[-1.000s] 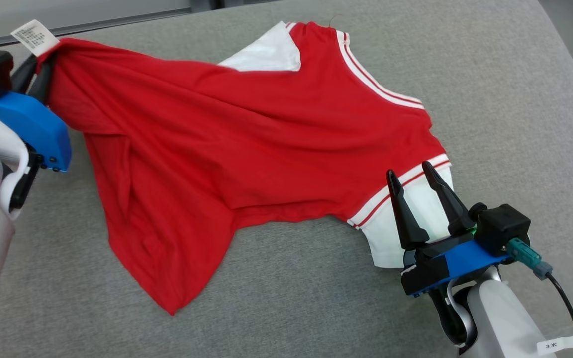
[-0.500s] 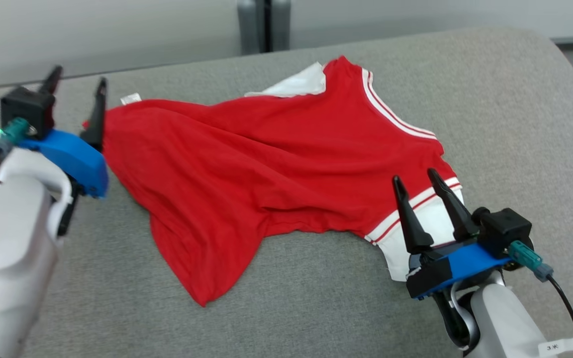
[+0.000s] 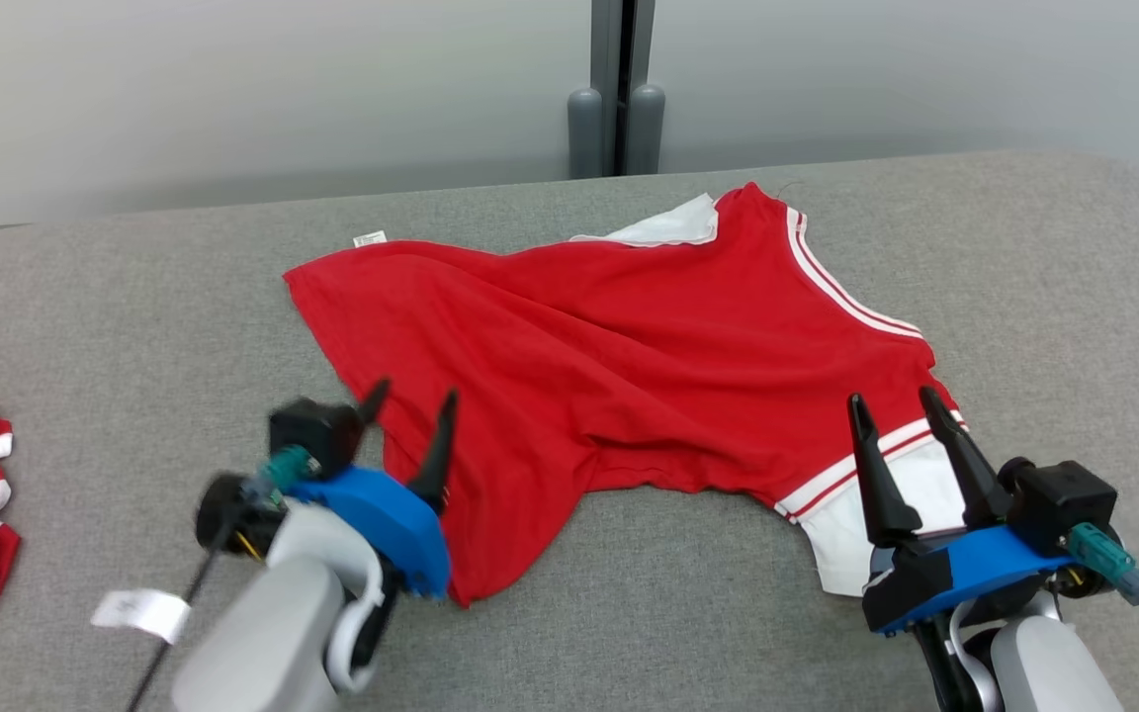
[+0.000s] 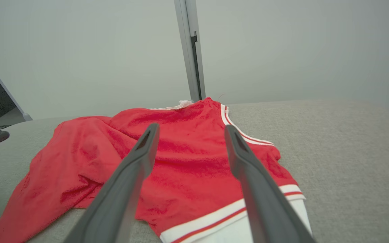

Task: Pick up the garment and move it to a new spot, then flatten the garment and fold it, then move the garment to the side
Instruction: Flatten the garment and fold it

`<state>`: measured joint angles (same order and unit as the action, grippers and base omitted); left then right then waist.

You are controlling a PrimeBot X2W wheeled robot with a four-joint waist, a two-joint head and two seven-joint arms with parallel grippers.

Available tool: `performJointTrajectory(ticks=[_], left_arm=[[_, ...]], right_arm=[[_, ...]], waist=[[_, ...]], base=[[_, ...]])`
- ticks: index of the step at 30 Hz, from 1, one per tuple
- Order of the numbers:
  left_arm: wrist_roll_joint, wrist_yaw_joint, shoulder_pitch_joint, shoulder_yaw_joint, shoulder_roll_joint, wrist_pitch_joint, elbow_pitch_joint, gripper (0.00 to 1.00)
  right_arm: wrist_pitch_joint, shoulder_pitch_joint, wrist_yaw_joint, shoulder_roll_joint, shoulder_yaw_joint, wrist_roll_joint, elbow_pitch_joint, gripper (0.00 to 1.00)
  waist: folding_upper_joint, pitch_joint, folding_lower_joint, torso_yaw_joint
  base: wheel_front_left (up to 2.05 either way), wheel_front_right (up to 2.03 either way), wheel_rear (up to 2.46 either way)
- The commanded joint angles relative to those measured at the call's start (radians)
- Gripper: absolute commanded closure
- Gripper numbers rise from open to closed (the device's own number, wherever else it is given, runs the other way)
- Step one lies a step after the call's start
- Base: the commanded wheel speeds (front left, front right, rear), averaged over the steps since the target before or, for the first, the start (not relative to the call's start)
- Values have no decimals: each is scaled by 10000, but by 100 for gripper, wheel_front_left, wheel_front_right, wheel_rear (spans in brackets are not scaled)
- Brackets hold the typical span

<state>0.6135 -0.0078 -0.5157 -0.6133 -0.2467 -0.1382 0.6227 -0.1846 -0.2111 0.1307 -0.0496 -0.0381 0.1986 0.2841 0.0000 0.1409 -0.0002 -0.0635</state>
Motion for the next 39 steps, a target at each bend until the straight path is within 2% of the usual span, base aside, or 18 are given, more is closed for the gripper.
performJointTrajectory(ticks=[1, 5, 12, 19, 29, 30, 32, 33, 34, 39], left_arm=[[100, 266, 590, -217, 205, 321, -476, 0], [116, 590, 1245, -620, 350, 1122, -1065, 0], [169, 1089, 1721, -954, 226, 2309, -1769, 0], [279, 1215, 1575, -987, 158, 2825, -1668, 0], [399, 1164, 1092, -958, 350, 2945, -943, 1], [418, 1150, 1050, -976, 375, 2989, -857, 25], [468, 1072, 966, -981, 435, 2981, -713, 63], [483, 1039, 925, -964, 459, 2918, -633, 88], [521, 1002, 906, -951, 478, 2881, -558, 100], [633, 918, 788, -847, 519, 2599, -267, 100]], right_arm=[[142, 197, 1, -19, -54, -13, -203, 0], [226, 340, 1, -18, -86, 70, -320, 0], [265, 396, 1, -18, -160, 135, -399, 0], [169, 278, 1, -19, -370, 237, -363, 0], [63, 102, 1, -18, -444, 319, -193, 0], [48, 91, 1, -18, -450, 322, -170, 0], [50, 45, 1, -18, -462, 346, -147, 0], [36, 24, 1, -18, -466, 358, -130, 0], [22, 11, 1, -18, -462, 361, -117, 0], [-11, 6, 1, -18, -434, 351, -67, 0]], waist=[[0, -79, 2, 46], [0, -158, 2, 127], [0, -164, 2, 195], [0, 9, 2, 18], [0, 180, 2, -229], [0, 187, 2, -240], [0, 201, 2, -264], [0, 207, 2, -271], [0, 213, 2, -275], [0, 212, 2, -273]], base=[[0, 0, 0], [0, 0, 0], [0, 0, 0], [0, 0, 0], [0, 0, 0], [0, 0, 0], [0, 0, 0], [0, 0, 0], [0, 0, 0], [0, 0, 0]])
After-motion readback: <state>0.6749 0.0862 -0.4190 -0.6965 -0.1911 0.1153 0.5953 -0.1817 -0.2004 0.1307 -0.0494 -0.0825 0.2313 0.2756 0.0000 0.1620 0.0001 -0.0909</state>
